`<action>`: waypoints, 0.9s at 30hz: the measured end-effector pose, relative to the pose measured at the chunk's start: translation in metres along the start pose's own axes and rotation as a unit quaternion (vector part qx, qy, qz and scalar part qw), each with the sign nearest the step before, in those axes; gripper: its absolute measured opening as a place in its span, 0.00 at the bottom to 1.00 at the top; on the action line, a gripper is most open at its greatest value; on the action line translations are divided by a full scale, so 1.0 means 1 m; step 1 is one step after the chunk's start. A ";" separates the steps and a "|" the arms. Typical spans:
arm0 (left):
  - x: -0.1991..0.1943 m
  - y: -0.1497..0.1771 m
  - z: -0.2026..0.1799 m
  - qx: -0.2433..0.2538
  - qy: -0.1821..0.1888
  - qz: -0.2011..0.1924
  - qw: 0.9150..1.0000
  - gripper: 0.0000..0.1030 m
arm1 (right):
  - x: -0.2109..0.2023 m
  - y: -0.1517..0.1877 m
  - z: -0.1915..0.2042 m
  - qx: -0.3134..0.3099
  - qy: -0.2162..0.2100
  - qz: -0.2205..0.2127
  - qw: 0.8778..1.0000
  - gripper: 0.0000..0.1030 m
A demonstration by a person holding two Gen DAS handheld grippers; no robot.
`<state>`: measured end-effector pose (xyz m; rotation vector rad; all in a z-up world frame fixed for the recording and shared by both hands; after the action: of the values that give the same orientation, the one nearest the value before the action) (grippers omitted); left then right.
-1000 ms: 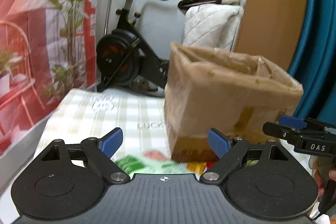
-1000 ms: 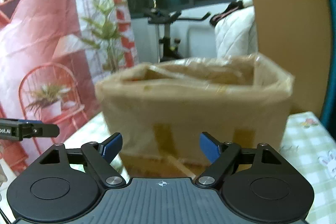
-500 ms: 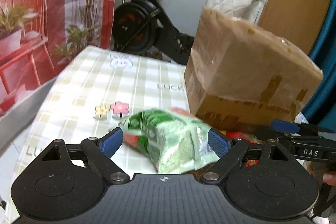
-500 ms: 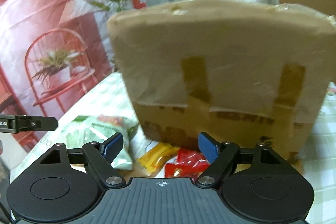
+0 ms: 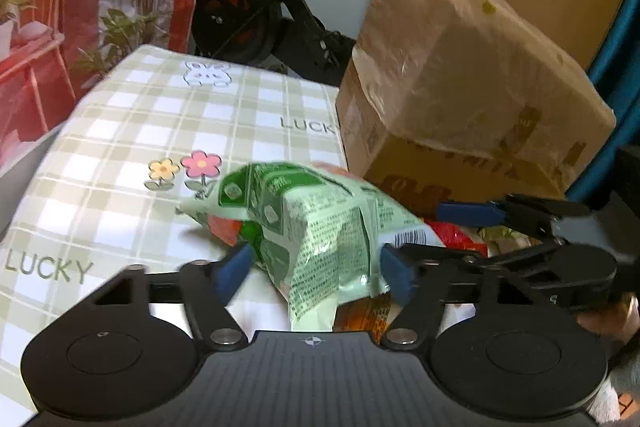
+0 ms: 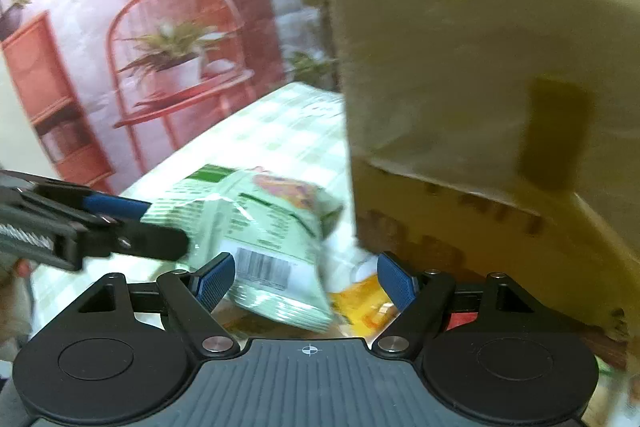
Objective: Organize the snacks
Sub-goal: 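Grasp the light green snack bag with both grippers together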
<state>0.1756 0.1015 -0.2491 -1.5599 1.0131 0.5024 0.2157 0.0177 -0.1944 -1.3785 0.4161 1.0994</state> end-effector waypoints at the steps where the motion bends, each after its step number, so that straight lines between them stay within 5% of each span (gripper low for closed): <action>1: 0.002 0.002 0.001 -0.001 0.006 0.003 1.000 0.53 | 0.004 0.000 -0.001 0.000 -0.012 0.008 1.000 0.72; 3: 0.004 0.003 0.002 -0.001 0.011 0.005 1.000 0.39 | 0.009 0.001 -0.001 -0.004 -0.030 0.021 0.999 0.63; 5: 0.005 0.004 0.000 0.006 0.006 0.007 1.000 0.37 | 0.012 0.002 -0.001 0.002 -0.042 0.030 0.999 0.48; 11: 0.002 0.002 0.001 0.009 -0.015 0.006 1.000 0.26 | 0.003 0.002 -0.006 0.012 -0.042 0.013 0.999 0.23; 18: -0.030 -0.014 -0.004 0.016 -0.039 -0.046 0.998 0.26 | -0.027 -0.019 0.011 -0.026 -0.035 -0.042 0.998 0.18; 20: -0.045 -0.023 -0.006 0.022 -0.050 -0.070 0.996 0.26 | -0.042 -0.034 0.019 -0.039 -0.052 -0.089 0.994 0.18; 27: -0.113 -0.068 -0.032 0.052 -0.081 -0.171 0.981 0.26 | -0.109 -0.090 0.033 -0.087 -0.053 -0.189 0.977 0.18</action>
<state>0.1639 0.1068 -0.1135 -1.5330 0.6188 0.3249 0.2247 0.0222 -0.0496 -1.4714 -0.0241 0.9024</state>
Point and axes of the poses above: each gripper's, at about its wrist camera, not at the fingertips, and x roughly the way its jaws point, z to its left, y to its underside, the point moved 5 cm from there along x, roughly the way its jaws point, and after that the axes turned 8 degrees about z, right-handed, at the moved point
